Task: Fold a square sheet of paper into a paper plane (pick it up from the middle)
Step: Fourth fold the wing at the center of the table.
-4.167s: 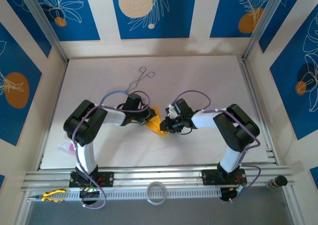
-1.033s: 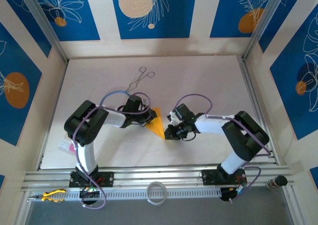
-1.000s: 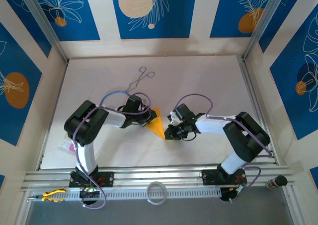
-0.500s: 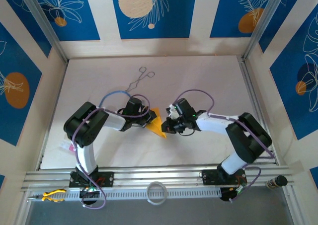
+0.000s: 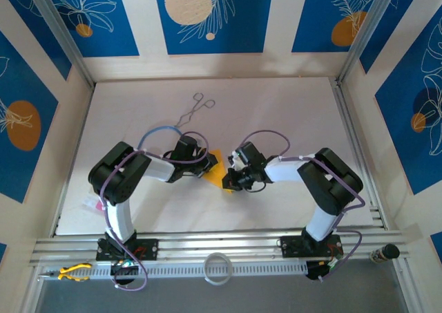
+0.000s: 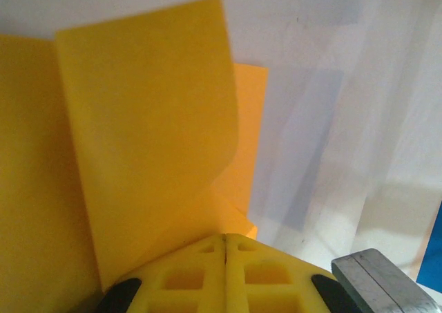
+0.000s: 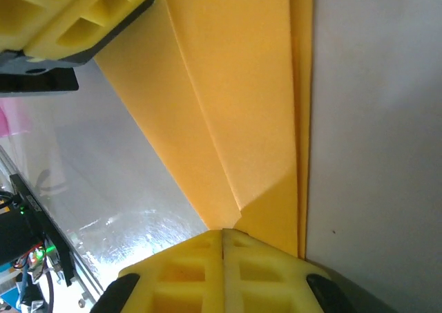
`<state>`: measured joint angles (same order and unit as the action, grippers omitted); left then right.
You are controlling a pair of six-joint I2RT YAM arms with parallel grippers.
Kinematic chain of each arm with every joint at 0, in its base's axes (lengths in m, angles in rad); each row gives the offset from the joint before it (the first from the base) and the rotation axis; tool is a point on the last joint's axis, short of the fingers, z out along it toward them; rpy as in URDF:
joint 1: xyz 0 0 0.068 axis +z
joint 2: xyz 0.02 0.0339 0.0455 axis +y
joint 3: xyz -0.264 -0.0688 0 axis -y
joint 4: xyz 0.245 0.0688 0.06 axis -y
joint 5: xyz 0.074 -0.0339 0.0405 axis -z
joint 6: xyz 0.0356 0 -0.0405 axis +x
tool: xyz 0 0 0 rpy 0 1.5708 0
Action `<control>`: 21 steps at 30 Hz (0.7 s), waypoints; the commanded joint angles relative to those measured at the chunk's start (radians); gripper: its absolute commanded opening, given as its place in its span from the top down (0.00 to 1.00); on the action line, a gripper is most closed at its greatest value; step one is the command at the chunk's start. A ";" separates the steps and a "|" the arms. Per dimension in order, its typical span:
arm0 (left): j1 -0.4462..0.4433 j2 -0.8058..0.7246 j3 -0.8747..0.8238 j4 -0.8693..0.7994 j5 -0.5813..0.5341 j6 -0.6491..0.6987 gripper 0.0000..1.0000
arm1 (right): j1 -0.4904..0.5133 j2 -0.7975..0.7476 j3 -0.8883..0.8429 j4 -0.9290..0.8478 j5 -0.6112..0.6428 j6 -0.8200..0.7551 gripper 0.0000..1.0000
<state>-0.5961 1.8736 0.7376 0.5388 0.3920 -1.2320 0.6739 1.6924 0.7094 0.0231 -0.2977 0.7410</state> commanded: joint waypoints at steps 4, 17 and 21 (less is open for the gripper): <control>-0.002 0.006 -0.017 -0.115 -0.038 0.020 0.93 | 0.006 -0.049 -0.125 -0.010 -0.010 -0.007 0.97; 0.002 0.005 -0.017 -0.115 -0.035 0.020 0.93 | -0.031 -0.178 -0.220 0.036 -0.071 0.005 0.96; 0.001 0.006 -0.017 -0.116 -0.036 0.020 0.93 | -0.031 -0.253 -0.177 0.023 -0.077 0.002 0.96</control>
<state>-0.5961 1.8725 0.7376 0.5346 0.3927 -1.2316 0.6468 1.4895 0.5030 0.0860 -0.3431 0.7425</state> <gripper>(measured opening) 0.073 0.045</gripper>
